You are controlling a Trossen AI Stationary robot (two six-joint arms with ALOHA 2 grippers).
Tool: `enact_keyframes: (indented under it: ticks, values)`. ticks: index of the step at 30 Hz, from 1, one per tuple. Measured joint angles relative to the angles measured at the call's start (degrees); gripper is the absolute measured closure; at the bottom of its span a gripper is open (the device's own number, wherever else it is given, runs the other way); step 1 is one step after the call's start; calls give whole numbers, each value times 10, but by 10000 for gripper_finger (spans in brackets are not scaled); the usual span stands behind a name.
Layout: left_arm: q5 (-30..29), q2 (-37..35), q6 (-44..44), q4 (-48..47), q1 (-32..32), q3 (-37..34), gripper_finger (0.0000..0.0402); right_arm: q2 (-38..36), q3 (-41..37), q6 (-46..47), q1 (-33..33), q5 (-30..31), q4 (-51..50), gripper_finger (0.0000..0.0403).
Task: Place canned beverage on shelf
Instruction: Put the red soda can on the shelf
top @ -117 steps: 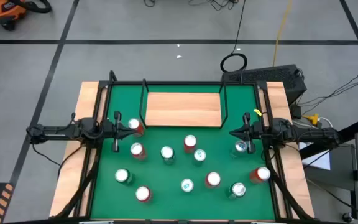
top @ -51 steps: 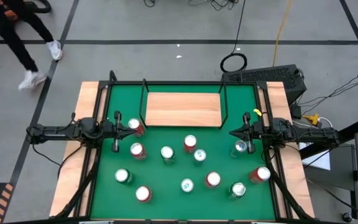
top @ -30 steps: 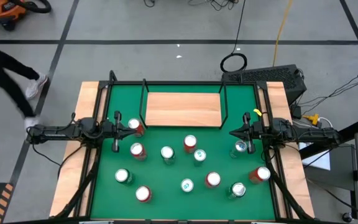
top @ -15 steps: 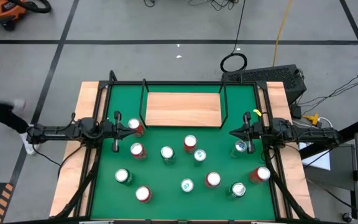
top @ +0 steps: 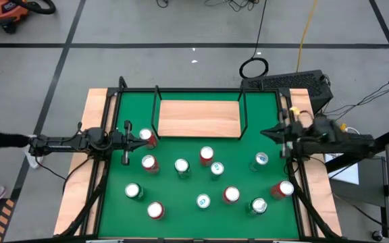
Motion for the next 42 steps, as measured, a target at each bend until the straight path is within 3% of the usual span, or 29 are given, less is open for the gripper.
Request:
enact_keyframes:
  ticks: [17,25,30,42]
  values:
    - [0,0,0,0,0,0,402,321,528,-18,0,-1,-306,403]
    - [0,0,0,0,0,0,402,457,743,20,0,-1,-394,403]
    - [0,0,0,0,0,0,402,501,801,31,0,-1,-432,403]
    - [0,0,3,0,0,0,402,544,798,36,0,-3,-502,403]
